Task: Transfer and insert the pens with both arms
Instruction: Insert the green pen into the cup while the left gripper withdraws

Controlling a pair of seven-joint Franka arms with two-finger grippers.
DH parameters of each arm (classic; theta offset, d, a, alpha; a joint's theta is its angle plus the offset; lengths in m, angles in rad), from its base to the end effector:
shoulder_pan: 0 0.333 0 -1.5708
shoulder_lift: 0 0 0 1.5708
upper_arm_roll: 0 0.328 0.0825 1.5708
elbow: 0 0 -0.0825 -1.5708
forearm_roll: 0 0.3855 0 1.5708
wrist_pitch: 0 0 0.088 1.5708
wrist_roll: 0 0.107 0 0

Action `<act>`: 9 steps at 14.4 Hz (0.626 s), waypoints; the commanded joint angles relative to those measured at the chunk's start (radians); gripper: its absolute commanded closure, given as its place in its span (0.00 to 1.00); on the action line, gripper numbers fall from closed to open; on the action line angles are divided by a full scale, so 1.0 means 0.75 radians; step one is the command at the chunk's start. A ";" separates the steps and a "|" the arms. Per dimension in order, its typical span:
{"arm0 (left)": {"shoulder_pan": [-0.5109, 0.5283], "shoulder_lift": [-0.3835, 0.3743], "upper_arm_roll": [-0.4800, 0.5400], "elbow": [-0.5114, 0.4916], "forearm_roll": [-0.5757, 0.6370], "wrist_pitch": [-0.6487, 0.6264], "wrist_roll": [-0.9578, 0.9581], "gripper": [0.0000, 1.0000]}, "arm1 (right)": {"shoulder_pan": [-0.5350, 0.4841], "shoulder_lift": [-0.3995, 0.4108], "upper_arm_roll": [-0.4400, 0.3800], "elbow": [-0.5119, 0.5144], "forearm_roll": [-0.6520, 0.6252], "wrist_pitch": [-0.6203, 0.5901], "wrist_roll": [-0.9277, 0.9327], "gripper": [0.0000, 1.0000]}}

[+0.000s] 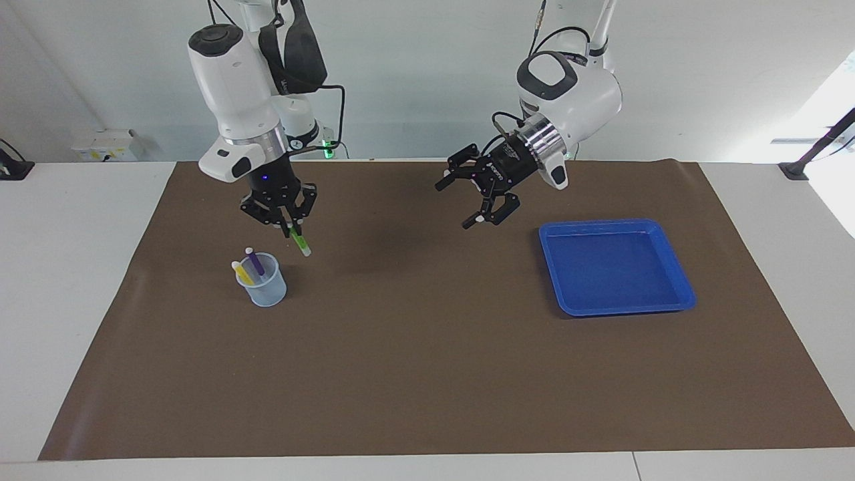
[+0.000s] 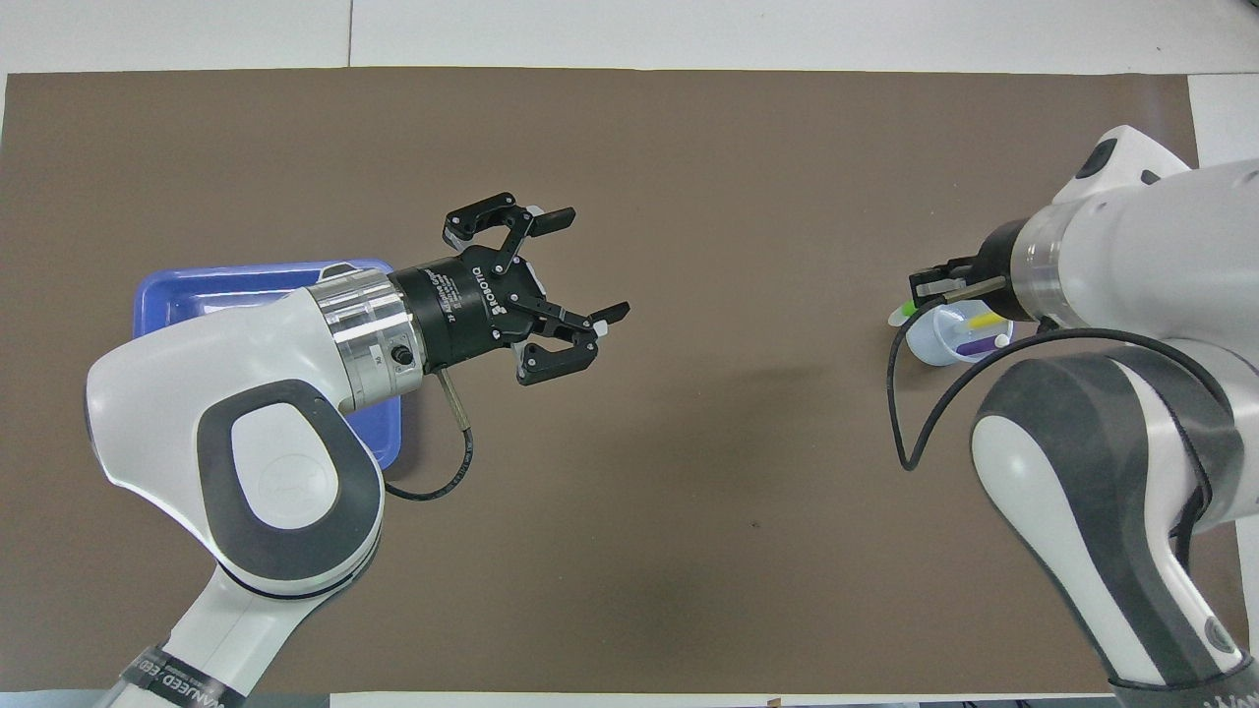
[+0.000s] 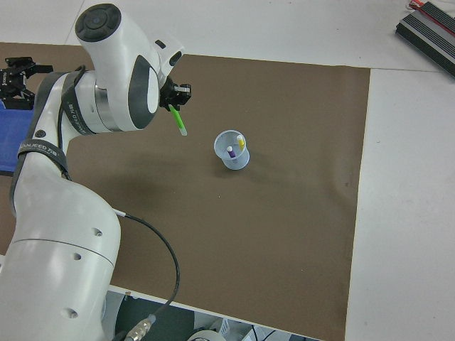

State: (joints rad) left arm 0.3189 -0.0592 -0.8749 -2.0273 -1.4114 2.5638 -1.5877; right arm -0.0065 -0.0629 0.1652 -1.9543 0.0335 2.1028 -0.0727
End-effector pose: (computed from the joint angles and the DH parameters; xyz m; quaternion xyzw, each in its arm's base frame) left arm 0.4983 -0.3018 0.5293 0.4392 0.7273 -0.3109 0.4260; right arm 0.5546 0.0923 0.5357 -0.9885 -0.1083 -0.1046 0.0146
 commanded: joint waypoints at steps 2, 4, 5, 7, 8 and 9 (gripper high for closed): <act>0.006 -0.036 -0.001 -0.036 -0.024 0.107 -0.004 0.00 | -0.006 -0.080 -0.079 -0.141 -0.034 0.096 -0.113 1.00; 0.010 -0.036 -0.001 -0.036 -0.024 0.136 -0.004 0.00 | -0.006 -0.080 -0.122 -0.178 -0.043 0.162 -0.152 1.00; 0.025 -0.034 -0.001 -0.036 -0.024 0.151 -0.004 0.00 | -0.006 -0.080 -0.134 -0.202 -0.043 0.194 -0.171 1.00; 0.031 -0.032 -0.001 -0.034 -0.024 0.165 -0.004 0.00 | -0.006 -0.080 -0.138 -0.237 -0.043 0.211 -0.183 1.00; 0.045 -0.036 0.003 -0.029 -0.024 0.173 -0.002 0.00 | -0.006 -0.078 -0.140 -0.251 -0.043 0.221 -0.185 1.00; 0.047 -0.032 0.005 -0.025 -0.024 0.191 0.000 0.00 | -0.006 -0.072 -0.145 -0.266 -0.043 0.248 -0.185 1.00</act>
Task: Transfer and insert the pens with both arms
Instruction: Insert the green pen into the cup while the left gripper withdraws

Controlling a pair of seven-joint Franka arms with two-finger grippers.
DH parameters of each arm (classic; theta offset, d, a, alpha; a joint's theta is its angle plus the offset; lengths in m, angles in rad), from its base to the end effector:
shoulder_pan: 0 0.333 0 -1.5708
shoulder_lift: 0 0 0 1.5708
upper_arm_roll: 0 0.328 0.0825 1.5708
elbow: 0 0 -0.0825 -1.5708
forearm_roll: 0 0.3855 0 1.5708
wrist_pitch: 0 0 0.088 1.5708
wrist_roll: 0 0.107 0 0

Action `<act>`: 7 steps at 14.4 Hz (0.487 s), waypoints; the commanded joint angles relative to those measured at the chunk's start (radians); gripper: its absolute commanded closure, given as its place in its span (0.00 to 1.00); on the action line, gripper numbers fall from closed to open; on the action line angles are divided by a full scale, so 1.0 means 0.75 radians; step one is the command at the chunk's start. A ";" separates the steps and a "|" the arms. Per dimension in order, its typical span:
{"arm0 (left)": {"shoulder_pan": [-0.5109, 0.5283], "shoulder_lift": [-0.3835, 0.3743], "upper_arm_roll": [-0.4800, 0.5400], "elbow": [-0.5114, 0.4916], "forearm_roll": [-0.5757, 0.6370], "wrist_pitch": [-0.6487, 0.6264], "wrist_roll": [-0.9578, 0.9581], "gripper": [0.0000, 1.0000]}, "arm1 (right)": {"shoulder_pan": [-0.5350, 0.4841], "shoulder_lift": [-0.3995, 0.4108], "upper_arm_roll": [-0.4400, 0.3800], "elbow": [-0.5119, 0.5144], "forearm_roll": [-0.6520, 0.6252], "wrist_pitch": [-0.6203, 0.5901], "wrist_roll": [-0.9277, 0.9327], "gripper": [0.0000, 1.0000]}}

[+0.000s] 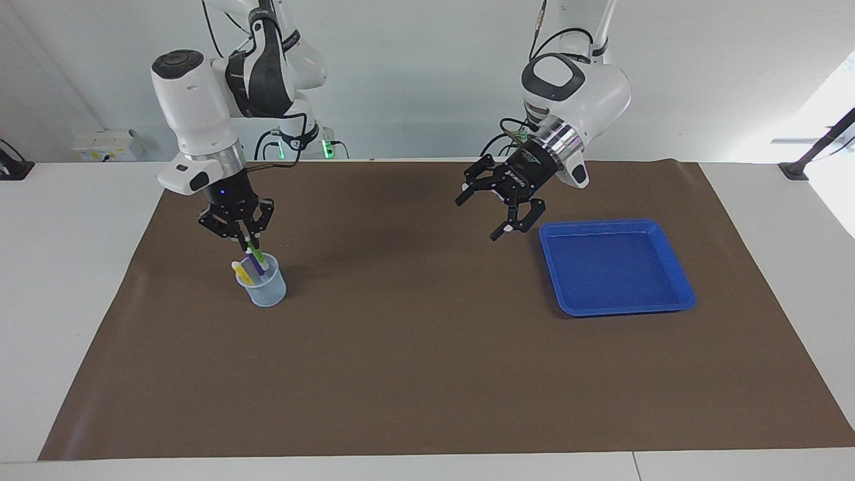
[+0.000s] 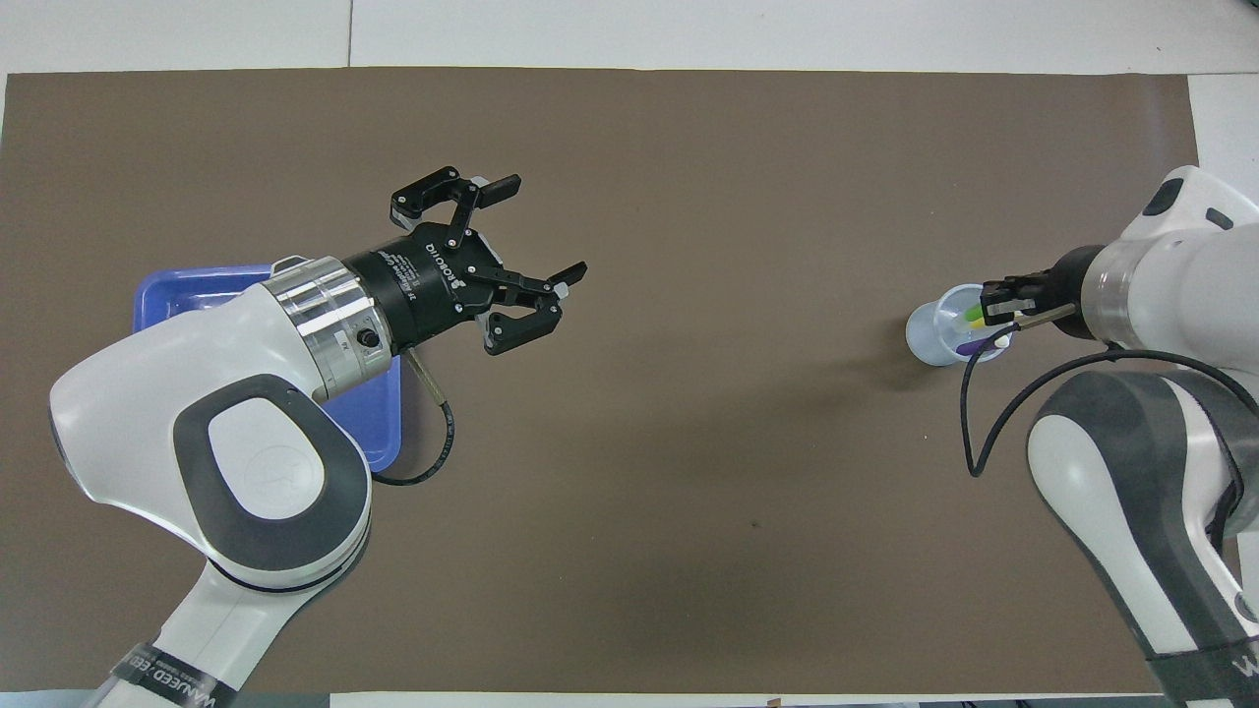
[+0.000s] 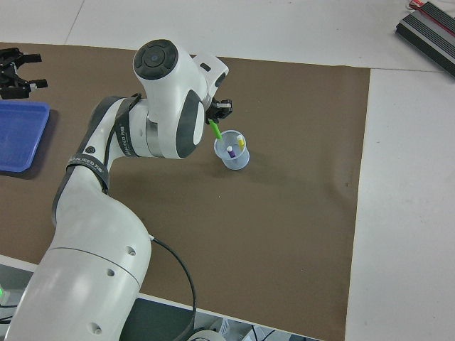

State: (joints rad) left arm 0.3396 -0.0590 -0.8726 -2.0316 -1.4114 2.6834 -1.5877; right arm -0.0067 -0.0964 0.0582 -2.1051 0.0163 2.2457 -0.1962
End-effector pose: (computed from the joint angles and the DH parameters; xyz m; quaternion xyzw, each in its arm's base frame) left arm 0.5115 -0.2753 0.5314 0.4040 0.7500 -0.2621 0.4535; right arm 0.5446 0.0293 0.4952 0.9859 0.1186 0.1181 0.0044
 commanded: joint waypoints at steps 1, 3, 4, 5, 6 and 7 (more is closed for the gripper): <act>0.016 -0.032 0.004 -0.020 -0.022 0.058 0.000 0.00 | -0.005 -0.021 -0.002 -0.083 -0.020 0.088 -0.019 1.00; -0.078 -0.001 0.093 -0.016 -0.016 0.114 0.002 0.00 | -0.005 -0.015 -0.004 -0.140 -0.020 0.161 -0.021 1.00; -0.180 0.007 0.169 -0.014 0.006 0.160 0.008 0.00 | -0.005 -0.013 -0.004 -0.171 -0.020 0.202 -0.021 1.00; -0.244 0.017 0.220 -0.013 0.043 0.197 0.026 0.00 | -0.005 -0.011 -0.004 -0.193 -0.020 0.231 -0.021 1.00; -0.291 0.025 0.269 -0.013 0.098 0.196 0.057 0.00 | -0.007 -0.004 -0.004 -0.210 -0.020 0.255 -0.021 1.00; -0.356 0.030 0.361 -0.013 0.171 0.181 0.072 0.00 | -0.007 0.008 -0.006 -0.218 -0.020 0.280 -0.021 1.00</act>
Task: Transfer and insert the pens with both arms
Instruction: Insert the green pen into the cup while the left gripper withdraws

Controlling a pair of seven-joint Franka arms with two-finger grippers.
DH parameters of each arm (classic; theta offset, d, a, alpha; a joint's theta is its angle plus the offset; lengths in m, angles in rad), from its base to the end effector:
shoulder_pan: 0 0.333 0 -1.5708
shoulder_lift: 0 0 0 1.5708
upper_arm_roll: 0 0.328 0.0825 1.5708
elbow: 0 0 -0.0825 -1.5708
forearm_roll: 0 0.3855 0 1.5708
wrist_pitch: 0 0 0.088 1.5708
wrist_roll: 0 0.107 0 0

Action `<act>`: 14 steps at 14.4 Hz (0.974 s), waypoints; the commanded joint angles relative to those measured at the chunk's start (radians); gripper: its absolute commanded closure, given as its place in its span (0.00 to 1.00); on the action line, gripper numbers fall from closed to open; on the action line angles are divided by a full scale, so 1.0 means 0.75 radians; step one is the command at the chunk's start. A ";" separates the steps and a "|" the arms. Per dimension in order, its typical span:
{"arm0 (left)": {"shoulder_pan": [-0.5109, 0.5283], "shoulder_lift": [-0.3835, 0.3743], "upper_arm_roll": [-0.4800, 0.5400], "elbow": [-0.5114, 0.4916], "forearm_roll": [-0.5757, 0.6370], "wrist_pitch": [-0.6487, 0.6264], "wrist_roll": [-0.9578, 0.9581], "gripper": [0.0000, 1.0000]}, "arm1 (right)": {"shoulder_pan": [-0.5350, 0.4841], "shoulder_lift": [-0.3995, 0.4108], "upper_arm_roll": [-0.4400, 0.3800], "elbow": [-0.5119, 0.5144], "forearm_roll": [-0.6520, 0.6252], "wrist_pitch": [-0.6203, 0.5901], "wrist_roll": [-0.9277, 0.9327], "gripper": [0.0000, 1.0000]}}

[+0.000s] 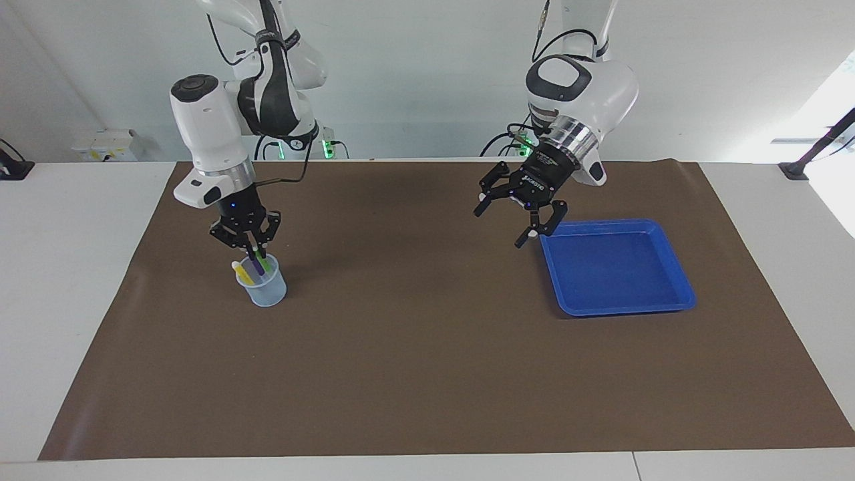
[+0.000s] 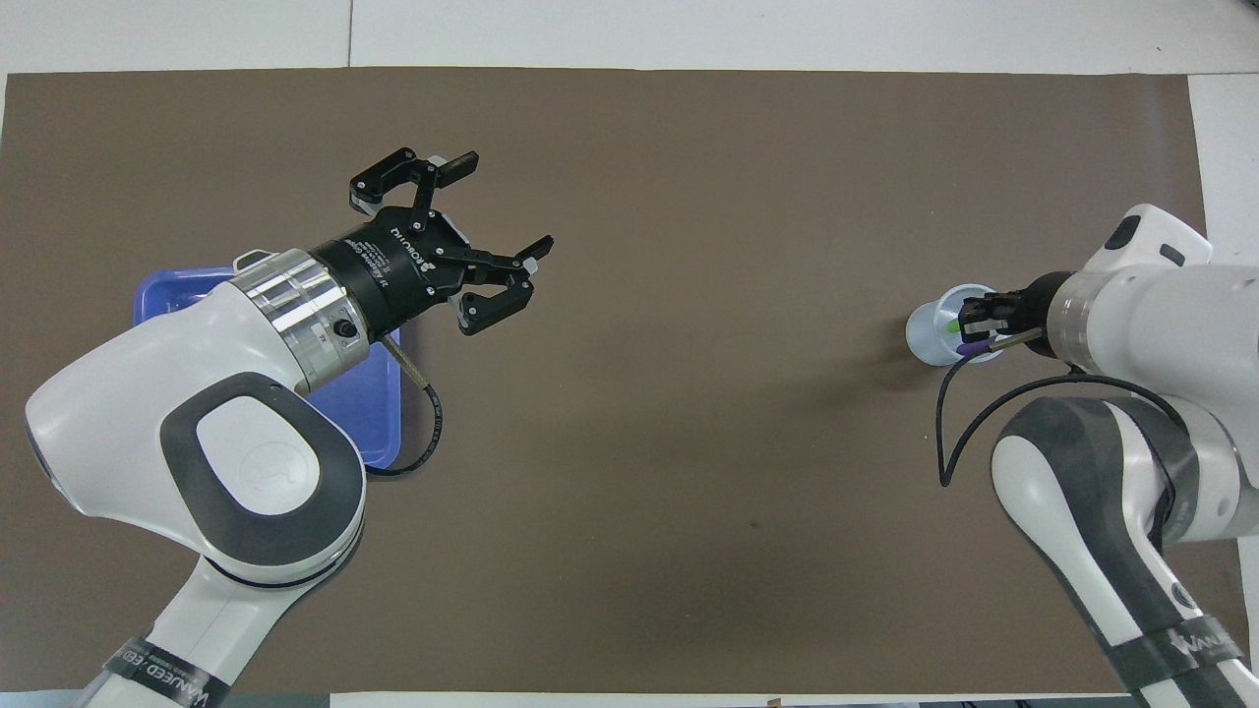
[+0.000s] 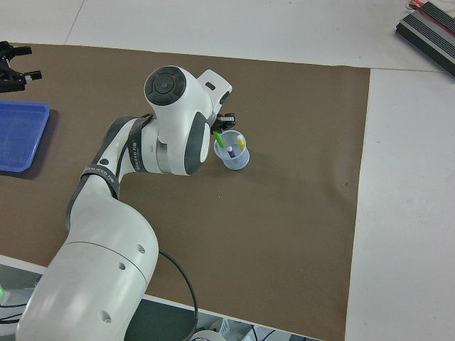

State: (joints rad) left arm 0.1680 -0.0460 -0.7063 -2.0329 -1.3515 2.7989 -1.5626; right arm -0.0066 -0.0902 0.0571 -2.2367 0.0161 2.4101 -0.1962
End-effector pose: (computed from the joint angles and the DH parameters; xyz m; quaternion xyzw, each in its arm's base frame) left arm 0.5175 -0.2624 0.5357 0.4081 0.7527 -0.2031 0.4750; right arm 0.5330 0.0275 0.4460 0.9844 0.1170 0.1313 0.0060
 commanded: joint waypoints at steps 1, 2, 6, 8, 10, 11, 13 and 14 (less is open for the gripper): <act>-0.191 0.014 0.237 -0.012 0.183 -0.007 0.038 0.00 | -0.010 0.008 -0.005 -0.049 -0.019 0.079 -0.025 1.00; -0.216 0.016 0.313 -0.006 0.291 -0.115 0.040 0.00 | -0.012 0.022 -0.017 -0.053 -0.019 0.100 -0.025 1.00; -0.236 0.022 0.595 0.119 0.760 -0.659 0.077 0.00 | -0.012 0.061 -0.023 -0.090 -0.019 0.202 -0.025 1.00; -0.247 0.045 0.655 0.192 0.972 -0.812 0.124 0.00 | -0.012 0.063 -0.021 -0.094 -0.017 0.204 -0.025 1.00; -0.255 0.045 0.674 0.207 1.102 -0.917 0.230 0.00 | -0.012 0.061 -0.021 -0.092 -0.017 0.204 -0.021 1.00; -0.257 0.045 0.700 0.211 1.163 -0.974 0.303 0.00 | -0.012 0.063 -0.021 -0.092 -0.017 0.204 -0.021 1.00; -0.257 0.045 0.749 0.254 1.243 -1.113 0.485 0.00 | -0.012 0.063 -0.021 -0.092 -0.017 0.204 -0.013 0.75; -0.257 0.047 0.770 0.276 1.284 -1.187 0.602 0.00 | -0.012 0.063 -0.021 -0.090 -0.015 0.204 -0.010 0.49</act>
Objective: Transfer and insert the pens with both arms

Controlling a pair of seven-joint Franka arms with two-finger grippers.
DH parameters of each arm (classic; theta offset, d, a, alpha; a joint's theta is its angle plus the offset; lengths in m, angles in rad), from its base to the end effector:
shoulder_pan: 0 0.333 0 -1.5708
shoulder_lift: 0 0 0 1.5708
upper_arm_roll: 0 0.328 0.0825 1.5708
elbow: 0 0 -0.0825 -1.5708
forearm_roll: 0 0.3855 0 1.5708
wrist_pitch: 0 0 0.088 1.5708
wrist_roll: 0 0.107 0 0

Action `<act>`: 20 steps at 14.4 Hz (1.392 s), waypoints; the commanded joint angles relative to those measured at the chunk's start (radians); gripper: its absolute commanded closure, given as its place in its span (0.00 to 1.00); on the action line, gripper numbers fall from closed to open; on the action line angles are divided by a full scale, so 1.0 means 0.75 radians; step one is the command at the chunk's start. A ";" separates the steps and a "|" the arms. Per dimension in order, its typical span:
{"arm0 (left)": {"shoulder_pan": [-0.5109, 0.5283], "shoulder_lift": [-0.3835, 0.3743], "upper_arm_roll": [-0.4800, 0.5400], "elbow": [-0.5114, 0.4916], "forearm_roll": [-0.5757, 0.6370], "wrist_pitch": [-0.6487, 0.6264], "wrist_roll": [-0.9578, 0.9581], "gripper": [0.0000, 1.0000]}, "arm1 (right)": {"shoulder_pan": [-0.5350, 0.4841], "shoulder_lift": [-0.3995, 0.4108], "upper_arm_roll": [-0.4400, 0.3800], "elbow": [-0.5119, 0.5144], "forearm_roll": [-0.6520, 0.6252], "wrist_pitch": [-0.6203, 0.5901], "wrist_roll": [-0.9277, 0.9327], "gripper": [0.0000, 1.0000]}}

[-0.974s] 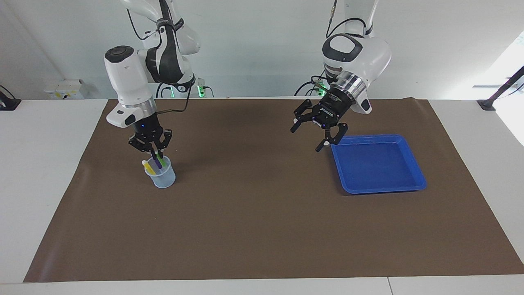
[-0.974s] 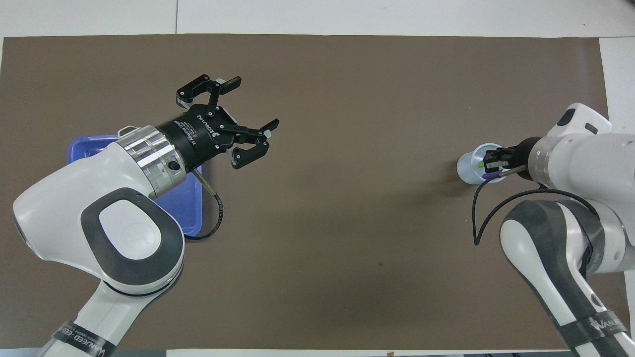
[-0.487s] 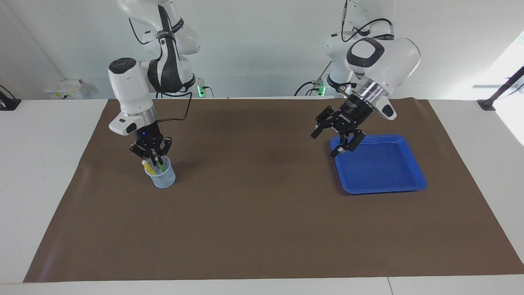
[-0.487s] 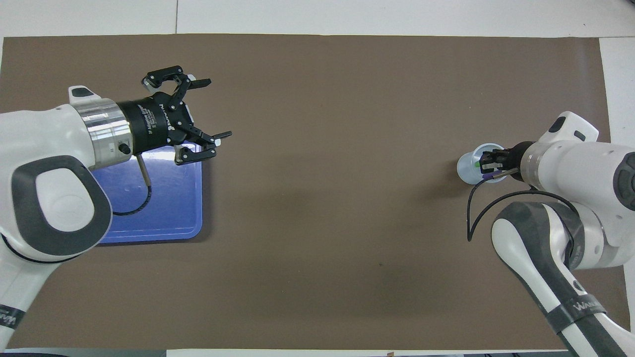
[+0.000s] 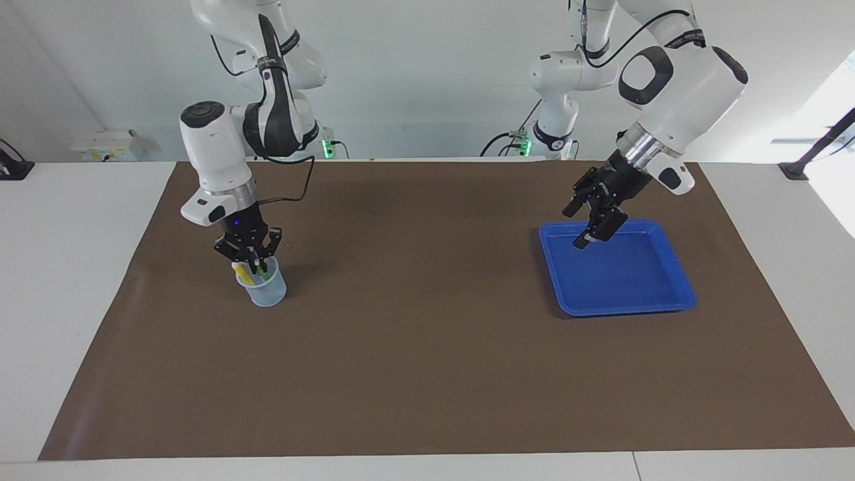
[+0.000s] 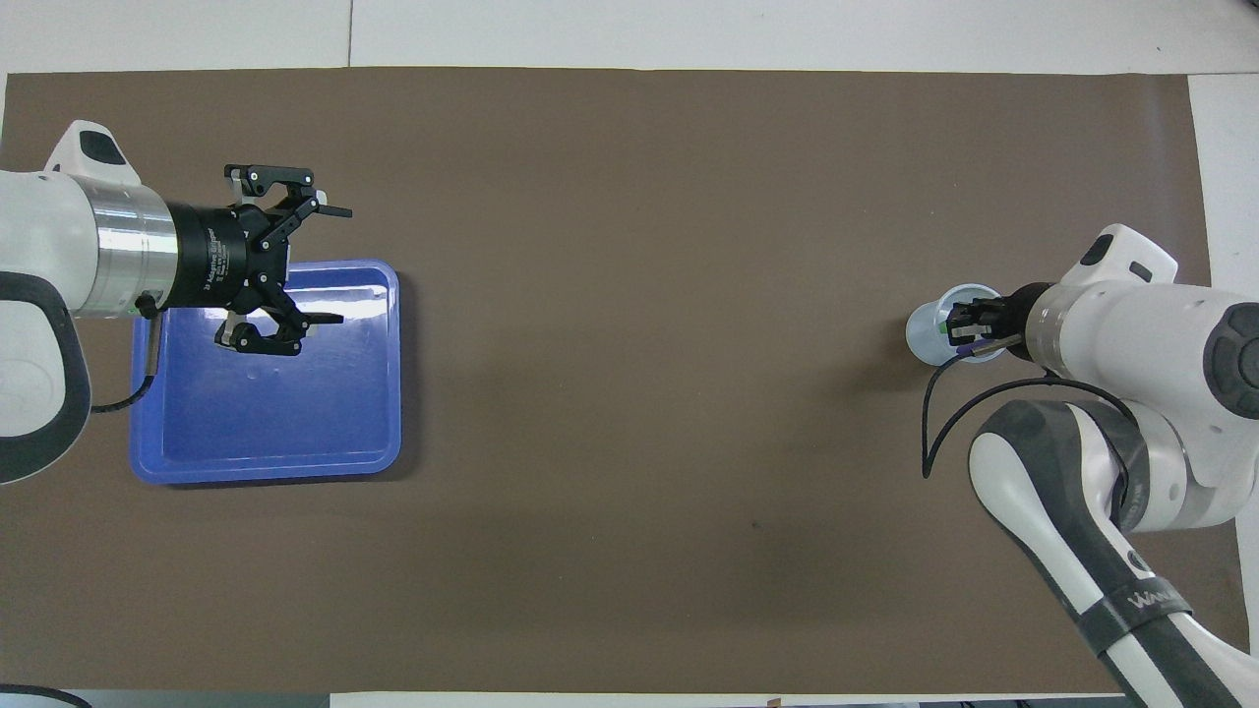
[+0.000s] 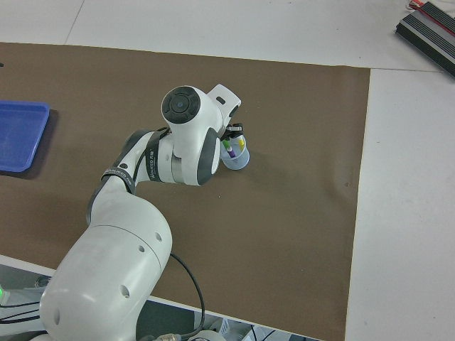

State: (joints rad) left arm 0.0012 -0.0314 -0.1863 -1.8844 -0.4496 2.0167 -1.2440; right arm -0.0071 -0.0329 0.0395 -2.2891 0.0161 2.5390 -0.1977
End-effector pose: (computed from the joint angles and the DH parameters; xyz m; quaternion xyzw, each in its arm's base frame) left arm 0.5567 -0.1314 0.5492 0.7991 0.5594 -0.0744 0.2074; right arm 0.5364 0.0173 0.4052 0.9841 0.1078 0.1408 0.0068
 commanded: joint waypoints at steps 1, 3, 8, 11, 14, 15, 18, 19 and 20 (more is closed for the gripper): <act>-0.034 0.025 0.089 0.101 0.133 -0.205 0.275 0.00 | -0.011 -0.011 0.002 -0.016 -0.015 0.032 -0.008 0.33; -0.034 0.027 0.122 0.160 0.247 -0.330 0.461 0.00 | -0.011 -0.009 0.002 -0.010 -0.013 0.030 -0.006 0.17; -0.030 0.023 0.169 0.307 0.411 -0.657 0.921 0.00 | -0.011 0.003 0.000 0.113 -0.003 -0.053 -0.004 0.00; -0.030 0.023 0.165 0.406 0.503 -0.835 1.230 0.00 | -0.011 -0.003 -0.002 0.266 0.001 -0.280 0.038 0.00; -0.034 0.025 0.146 0.447 0.613 -0.887 1.496 0.00 | -0.011 -0.007 -0.006 0.411 0.001 -0.492 0.145 0.00; -0.036 0.023 0.098 0.439 0.671 -0.853 1.509 0.00 | -0.011 -0.003 -0.010 0.464 -0.001 -0.568 0.179 0.00; -0.030 0.019 0.034 0.416 0.706 -0.668 1.513 0.00 | -0.013 0.019 -0.022 0.652 -0.017 -0.820 0.261 0.00; -0.032 0.019 0.034 0.416 0.706 -0.672 1.515 0.00 | -0.013 0.034 -0.024 0.720 -0.019 -0.893 0.292 0.00; -0.030 0.019 0.034 0.416 0.706 -0.674 1.522 0.00 | -0.013 0.058 -0.028 0.799 -0.019 -0.973 0.321 0.00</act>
State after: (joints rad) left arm -0.0193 -0.0228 -0.1683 -1.5779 0.0574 1.4967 -0.1299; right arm -0.0081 -0.0399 0.0181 -1.8118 0.0162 1.9107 -0.0048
